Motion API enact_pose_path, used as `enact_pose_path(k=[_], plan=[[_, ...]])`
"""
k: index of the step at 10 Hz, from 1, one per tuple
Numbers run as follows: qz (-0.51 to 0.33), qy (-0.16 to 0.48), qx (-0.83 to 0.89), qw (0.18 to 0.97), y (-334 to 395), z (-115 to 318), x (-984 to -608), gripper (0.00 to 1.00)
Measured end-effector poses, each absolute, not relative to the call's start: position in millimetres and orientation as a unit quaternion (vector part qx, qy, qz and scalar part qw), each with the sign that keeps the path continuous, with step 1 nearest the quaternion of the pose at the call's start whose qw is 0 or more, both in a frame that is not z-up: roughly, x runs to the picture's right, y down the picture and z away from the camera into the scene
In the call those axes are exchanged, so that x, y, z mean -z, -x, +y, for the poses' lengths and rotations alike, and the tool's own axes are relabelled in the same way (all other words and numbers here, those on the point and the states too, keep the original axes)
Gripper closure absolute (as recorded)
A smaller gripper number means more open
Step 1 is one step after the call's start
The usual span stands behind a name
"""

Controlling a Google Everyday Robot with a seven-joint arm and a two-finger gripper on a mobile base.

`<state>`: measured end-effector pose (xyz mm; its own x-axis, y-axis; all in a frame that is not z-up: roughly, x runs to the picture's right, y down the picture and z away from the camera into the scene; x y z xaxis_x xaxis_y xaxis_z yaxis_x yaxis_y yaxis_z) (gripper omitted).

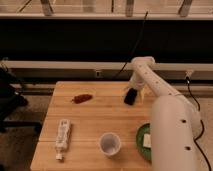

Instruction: Place the eraser in the ceramic cup

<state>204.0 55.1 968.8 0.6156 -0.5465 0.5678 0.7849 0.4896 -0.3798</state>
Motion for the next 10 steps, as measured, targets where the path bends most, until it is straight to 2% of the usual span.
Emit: enact_pose_path(k=[2,3,4,6,10], plan=[[-0.185,0.323,0.401,0.837,-202.3,58.4,-976.9,0.2],[-0.183,0.325,0.402,0.836,-204.3,59.0,-978.1,0.23],[-0.181,0.328,0.403,0.835,-205.7,59.7,-979.5,0.3],[-0.18,0.332,0.409,0.831,-202.3,58.9,-981.2,0.54],[-0.18,0.333,0.404,0.833,-205.3,52.5,-978.0,0.94]])
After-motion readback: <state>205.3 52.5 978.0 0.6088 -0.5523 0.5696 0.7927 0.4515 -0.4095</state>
